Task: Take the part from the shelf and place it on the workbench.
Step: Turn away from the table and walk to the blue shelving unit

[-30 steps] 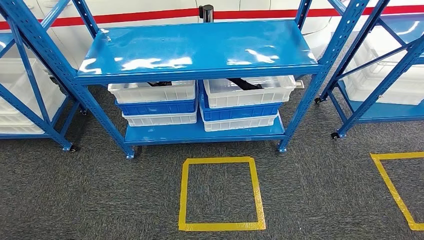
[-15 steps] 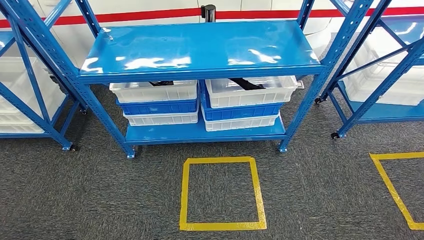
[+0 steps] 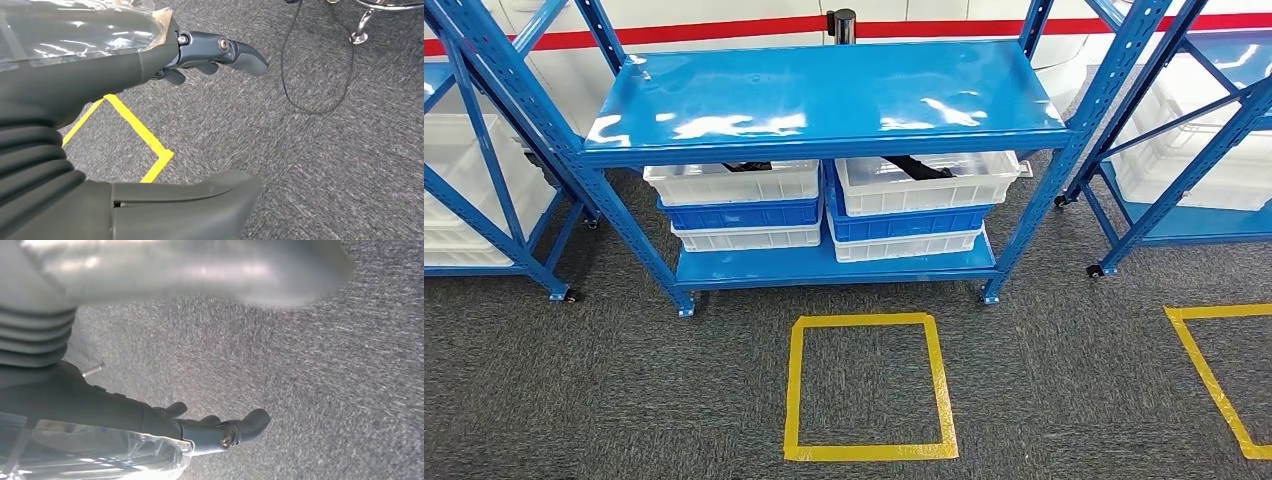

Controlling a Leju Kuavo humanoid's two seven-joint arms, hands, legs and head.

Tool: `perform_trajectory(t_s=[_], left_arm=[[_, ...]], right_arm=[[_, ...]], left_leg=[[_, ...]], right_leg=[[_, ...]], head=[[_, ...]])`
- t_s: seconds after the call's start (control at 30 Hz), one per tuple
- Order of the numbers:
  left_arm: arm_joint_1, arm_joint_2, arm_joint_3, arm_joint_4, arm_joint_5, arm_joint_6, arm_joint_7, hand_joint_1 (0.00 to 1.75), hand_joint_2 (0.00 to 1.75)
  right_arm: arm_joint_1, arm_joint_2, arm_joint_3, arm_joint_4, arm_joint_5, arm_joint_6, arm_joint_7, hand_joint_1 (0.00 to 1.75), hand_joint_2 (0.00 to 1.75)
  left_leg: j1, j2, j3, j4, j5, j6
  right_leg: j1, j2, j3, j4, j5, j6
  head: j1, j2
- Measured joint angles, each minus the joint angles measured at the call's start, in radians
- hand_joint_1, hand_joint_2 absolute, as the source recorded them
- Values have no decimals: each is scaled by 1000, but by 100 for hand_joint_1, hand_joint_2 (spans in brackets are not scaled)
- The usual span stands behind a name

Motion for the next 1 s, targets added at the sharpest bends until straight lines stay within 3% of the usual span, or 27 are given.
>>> perform_trajectory(t_s=[0.17, 0.3, 1.0], left_arm=[[17, 11, -75, -8, 45, -35, 14, 0, 175], [35, 22, -151, -19, 95, -72, 32, 0, 0], [128, 74, -598, -93, 361, -266, 132, 0, 0]], right_arm=[[13, -6, 37, -5, -81, 52, 1, 0, 175], [28, -12, 83, -15, -160, 105, 0, 0, 0], [106, -50, 373, -90, -575, 385, -13, 0, 0]], left_leg=[[0, 0, 0, 0, 0, 0], [0, 0, 0, 0, 0, 0], [0, 0, -1, 0, -1, 1]], right_leg=[[0, 0, 0, 0, 0, 0], [0, 0, 0, 0, 0, 0], [0, 0, -1, 0, 0, 0]], head=[[0, 0], [0, 0], [0, 0]])
